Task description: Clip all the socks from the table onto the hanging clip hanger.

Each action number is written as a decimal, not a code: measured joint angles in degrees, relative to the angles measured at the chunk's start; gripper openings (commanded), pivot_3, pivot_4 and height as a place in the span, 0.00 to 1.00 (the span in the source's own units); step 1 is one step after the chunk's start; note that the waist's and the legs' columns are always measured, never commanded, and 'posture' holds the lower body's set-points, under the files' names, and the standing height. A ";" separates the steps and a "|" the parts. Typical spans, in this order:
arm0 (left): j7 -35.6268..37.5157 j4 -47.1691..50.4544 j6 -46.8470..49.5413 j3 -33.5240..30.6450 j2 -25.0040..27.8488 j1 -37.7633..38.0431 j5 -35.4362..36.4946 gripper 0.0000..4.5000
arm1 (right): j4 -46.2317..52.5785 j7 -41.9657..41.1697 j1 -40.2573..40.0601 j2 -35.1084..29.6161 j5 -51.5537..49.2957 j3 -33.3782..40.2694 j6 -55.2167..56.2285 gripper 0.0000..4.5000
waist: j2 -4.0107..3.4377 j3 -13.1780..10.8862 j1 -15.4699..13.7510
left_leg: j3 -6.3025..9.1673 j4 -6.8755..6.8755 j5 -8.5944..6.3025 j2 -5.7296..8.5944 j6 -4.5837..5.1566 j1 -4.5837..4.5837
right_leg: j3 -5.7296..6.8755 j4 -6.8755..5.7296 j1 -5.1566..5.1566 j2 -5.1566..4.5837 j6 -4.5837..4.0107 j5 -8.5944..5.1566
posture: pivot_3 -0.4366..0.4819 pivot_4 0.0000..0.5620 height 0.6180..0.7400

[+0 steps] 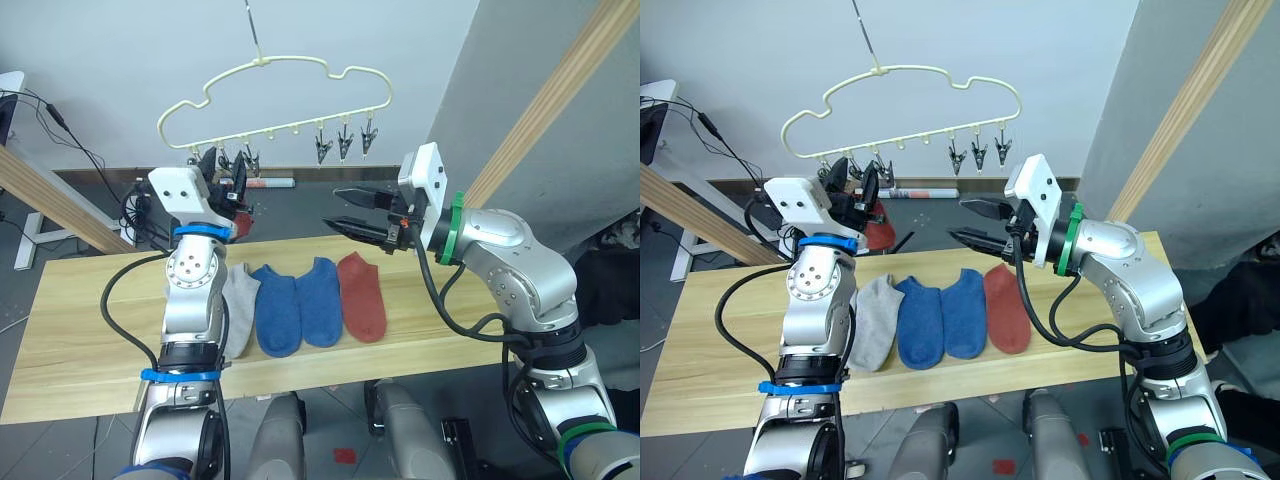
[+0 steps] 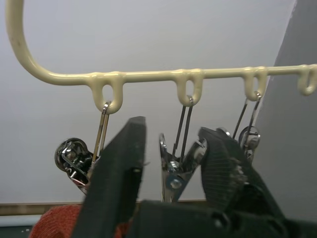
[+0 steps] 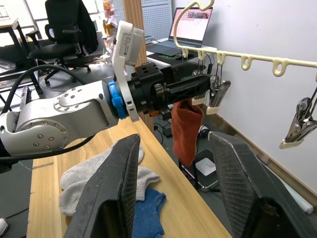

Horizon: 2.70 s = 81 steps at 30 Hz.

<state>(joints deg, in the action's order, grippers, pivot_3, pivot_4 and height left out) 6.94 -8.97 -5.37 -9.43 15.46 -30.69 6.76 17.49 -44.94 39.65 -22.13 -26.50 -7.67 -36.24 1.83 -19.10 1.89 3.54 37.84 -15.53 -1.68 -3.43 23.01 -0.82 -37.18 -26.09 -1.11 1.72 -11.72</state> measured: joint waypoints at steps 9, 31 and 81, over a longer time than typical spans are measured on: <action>0.15 -0.13 -0.09 -0.01 0.04 -0.44 0.07 0.02 | 0.71 1.01 -1.33 -0.47 0.24 -0.11 -0.41 0.51 | 0.00 -0.04 0.00 | 0.00 -0.01 0.00 0.00 0.00 0.00 | 0.00 0.01 0.00 0.00 0.00 0.00 | 0.41 0.66 1.00; 3.46 0.54 2.43 -0.11 1.74 -0.31 1.11 0.02 | -34.48 29.16 -9.97 17.20 23.01 -5.38 11.24 0.74 | -0.05 -0.09 0.17 | -0.10 -0.02 0.01 -0.03 -0.01 -0.02 | -0.08 0.04 -0.02 0.04 0.05 0.01 | 0.44 0.64 1.00; 16.11 11.70 50.59 -11.27 12.43 -3.51 40.19 0.02 | -46.16 13.60 14.11 27.97 25.69 -10.00 26.25 0.00 | -0.05 -0.09 0.32 | 0.03 -0.06 0.00 0.00 -0.05 0.01 | 0.04 -0.01 -0.06 -0.04 0.02 0.04 | 0.47 0.58 1.00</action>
<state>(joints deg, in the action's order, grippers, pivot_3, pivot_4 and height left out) 23.04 2.73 45.22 -20.69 27.90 -34.19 46.95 -28.67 -31.33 53.76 5.84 -0.82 -17.67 -10.00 1.78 -19.19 2.21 3.57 37.78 -15.53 -1.68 -3.48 23.03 -0.78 -37.20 -26.15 -1.15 1.74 -11.68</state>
